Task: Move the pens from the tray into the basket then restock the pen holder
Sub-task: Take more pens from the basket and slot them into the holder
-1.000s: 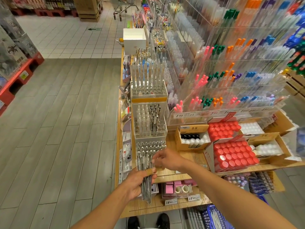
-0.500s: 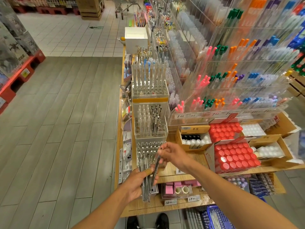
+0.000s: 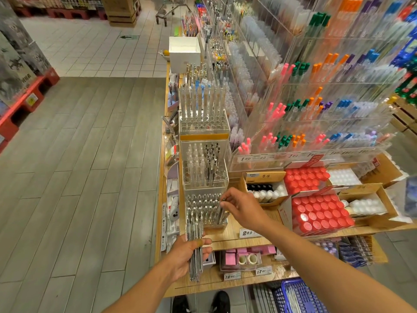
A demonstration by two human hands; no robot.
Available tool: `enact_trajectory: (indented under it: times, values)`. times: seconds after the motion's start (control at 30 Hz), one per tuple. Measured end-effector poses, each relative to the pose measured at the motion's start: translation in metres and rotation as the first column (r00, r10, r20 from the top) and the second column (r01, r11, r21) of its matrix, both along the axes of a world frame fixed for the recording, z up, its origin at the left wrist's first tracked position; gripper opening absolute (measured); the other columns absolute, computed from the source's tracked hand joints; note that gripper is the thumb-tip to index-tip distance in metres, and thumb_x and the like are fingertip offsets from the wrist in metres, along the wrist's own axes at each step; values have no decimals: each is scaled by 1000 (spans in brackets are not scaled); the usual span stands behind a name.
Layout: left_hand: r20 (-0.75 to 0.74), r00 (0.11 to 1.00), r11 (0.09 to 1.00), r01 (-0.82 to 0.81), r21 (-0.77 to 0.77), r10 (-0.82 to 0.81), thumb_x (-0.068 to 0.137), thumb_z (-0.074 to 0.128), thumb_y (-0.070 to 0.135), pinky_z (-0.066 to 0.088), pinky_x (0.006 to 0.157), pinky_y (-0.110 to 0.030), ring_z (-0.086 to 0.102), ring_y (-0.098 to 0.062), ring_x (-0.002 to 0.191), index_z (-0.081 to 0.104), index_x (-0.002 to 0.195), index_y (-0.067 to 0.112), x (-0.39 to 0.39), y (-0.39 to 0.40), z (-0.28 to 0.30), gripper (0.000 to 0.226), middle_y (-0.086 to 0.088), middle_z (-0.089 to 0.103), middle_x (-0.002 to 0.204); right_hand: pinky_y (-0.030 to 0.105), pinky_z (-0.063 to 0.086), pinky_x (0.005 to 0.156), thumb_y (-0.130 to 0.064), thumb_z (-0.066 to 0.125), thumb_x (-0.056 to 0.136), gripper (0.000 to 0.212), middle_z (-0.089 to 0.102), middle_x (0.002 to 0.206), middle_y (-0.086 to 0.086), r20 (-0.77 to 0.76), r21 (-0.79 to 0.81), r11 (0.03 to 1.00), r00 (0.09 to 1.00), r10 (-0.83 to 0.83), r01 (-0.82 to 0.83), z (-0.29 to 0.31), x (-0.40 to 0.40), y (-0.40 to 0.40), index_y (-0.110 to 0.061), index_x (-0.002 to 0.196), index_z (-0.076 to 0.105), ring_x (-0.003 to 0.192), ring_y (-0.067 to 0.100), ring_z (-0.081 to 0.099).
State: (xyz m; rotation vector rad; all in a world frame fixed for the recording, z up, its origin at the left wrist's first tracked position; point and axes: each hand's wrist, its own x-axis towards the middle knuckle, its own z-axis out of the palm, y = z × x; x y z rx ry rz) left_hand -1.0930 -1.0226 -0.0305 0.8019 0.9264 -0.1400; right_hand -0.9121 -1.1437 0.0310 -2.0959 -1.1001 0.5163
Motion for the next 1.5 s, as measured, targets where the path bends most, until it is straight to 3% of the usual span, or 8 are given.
enact_trajectory:
  times: [0.07, 0.27, 0.63, 0.83, 1.27, 1.33, 1.4, 1.5]
  values:
    - [8, 1000, 1000, 6, -1, -6, 90, 65, -5, 63, 61, -34, 74, -29, 75, 56, 118, -6, 0, -1, 2, 30, -25, 74, 100, 10, 46, 64, -23, 63, 93, 13, 64, 83, -13, 79, -27, 999, 996, 31, -29, -5, -3, 2, -16, 104, 62, 72, 0, 59]
    - [21, 1000, 1000, 12, -10, -12, 90, 64, -4, 62, 60, -33, 74, -28, 75, 56, 118, -6, -1, 0, 3, 29, -25, 74, 101, 34, 56, 75, -27, 60, 95, 15, 71, 89, -4, 136, -95, 994, 988, 71, -58, -15, -6, 7, -18, 107, 59, 81, 11, 66]
    - [31, 999, 1000, 18, -23, -17, 87, 67, -3, 62, 60, -33, 73, -28, 76, 58, 117, -6, -1, 1, 6, 31, -24, 74, 102, 17, 45, 70, -32, 65, 92, 18, 69, 93, -7, 214, -82, 994, 973, 84, -68, -21, -1, 10, -18, 103, 67, 81, 4, 59]
    - [43, 998, 998, 51, -32, -50, 89, 66, -3, 62, 66, -35, 72, -28, 75, 58, 116, -4, 0, 0, 9, 28, -25, 73, 105, 18, 44, 70, -30, 62, 93, 11, 57, 87, -15, 264, -167, 982, 956, 132, -90, -33, -4, 6, -23, 102, 65, 77, 0, 51]
    - [41, 997, 996, 66, -59, -63, 86, 68, -3, 62, 61, -36, 70, -29, 75, 45, 125, -3, 0, 2, 14, 46, -26, 72, 107, 33, 50, 75, -20, 67, 85, 6, 66, 84, -3, 547, -213, 969, 807, 224, -125, -40, -18, 21, -17, 90, 70, 78, 14, 47]
    - [59, 996, 995, 69, -68, -65, 86, 68, -4, 62, 60, -35, 69, -28, 74, 42, 128, -1, -1, 2, 15, 50, -26, 72, 108, 28, 46, 78, -27, 65, 87, 11, 64, 89, -9, 457, -164, 985, 881, 118, -47, -37, -20, 23, -22, 96, 69, 83, 7, 45]
    - [97, 994, 992, 60, -114, -49, 84, 70, -4, 61, 59, -34, 67, -27, 70, 44, 129, -2, -1, 3, 17, 52, -27, 71, 108, 23, 43, 76, -26, 66, 89, 13, 63, 91, -14, 112, -115, 992, 993, -31, 45, -29, -19, 26, -25, 102, 67, 82, 0, 51]
    - [165, 985, 981, 81, -175, -52, 80, 71, -2, 61, 58, -33, 66, -26, 68, 57, 127, -6, -3, 7, 21, 49, -28, 70, 109, 19, 49, 72, -21, 64, 92, 18, 67, 98, -5, -502, -88, 995, 861, -84, 46, -18, -12, 25, -23, 110, 65, 79, -1, 61]
